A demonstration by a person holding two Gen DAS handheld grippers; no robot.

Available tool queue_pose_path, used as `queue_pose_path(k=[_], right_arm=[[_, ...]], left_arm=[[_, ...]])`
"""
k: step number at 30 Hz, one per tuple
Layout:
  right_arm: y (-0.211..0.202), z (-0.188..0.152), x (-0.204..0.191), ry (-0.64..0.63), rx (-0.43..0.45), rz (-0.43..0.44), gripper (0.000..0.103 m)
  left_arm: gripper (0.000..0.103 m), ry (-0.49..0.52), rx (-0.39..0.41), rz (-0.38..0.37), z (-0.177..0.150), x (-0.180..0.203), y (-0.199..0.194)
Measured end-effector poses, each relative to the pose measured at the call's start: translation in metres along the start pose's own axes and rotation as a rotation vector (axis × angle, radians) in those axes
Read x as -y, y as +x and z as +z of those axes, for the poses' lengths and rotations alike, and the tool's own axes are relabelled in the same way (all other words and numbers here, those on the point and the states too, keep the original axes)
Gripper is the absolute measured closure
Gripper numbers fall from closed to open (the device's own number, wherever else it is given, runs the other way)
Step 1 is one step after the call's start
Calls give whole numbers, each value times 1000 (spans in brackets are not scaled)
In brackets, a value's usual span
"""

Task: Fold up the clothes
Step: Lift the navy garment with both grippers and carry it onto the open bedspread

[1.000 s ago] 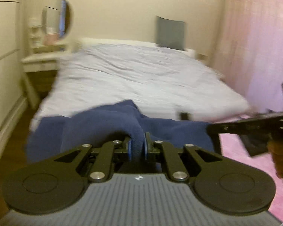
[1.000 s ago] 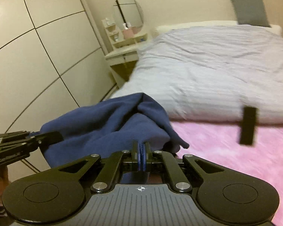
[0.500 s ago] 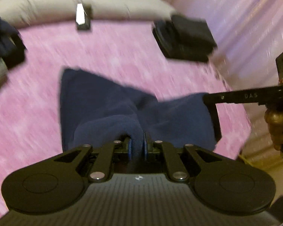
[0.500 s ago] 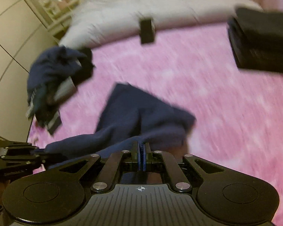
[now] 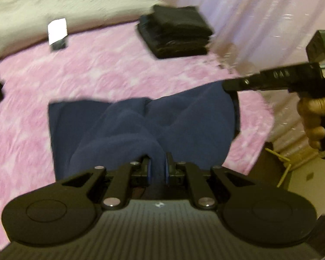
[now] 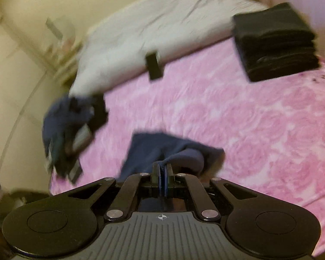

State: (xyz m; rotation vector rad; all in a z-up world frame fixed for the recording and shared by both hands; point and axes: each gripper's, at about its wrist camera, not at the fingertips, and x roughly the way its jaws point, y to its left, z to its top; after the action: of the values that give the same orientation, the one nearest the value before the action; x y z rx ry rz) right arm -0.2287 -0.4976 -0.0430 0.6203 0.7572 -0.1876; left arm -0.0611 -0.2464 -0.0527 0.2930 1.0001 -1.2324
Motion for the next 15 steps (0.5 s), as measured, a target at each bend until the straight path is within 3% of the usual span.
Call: queue_pose_path(k=[5, 8, 10, 13, 15], right_arm=[[-74, 47, -15, -95, 182, -93, 102], [-117, 83, -55, -268, 279, -143, 102], [-141, 103, -91, -399, 329, -150, 102], [-146, 117, -144, -564, 321, -82, 102], [-117, 107, -156, -575, 257, -35, 102]], left_arm=[[95, 48, 126, -153, 45, 42, -18], [95, 15, 216, -273, 70, 56, -37], [95, -59, 258, -319, 68, 46, -53], [93, -181, 304, -361, 58, 23, -75], [88, -288, 290, -327, 35, -5, -83]])
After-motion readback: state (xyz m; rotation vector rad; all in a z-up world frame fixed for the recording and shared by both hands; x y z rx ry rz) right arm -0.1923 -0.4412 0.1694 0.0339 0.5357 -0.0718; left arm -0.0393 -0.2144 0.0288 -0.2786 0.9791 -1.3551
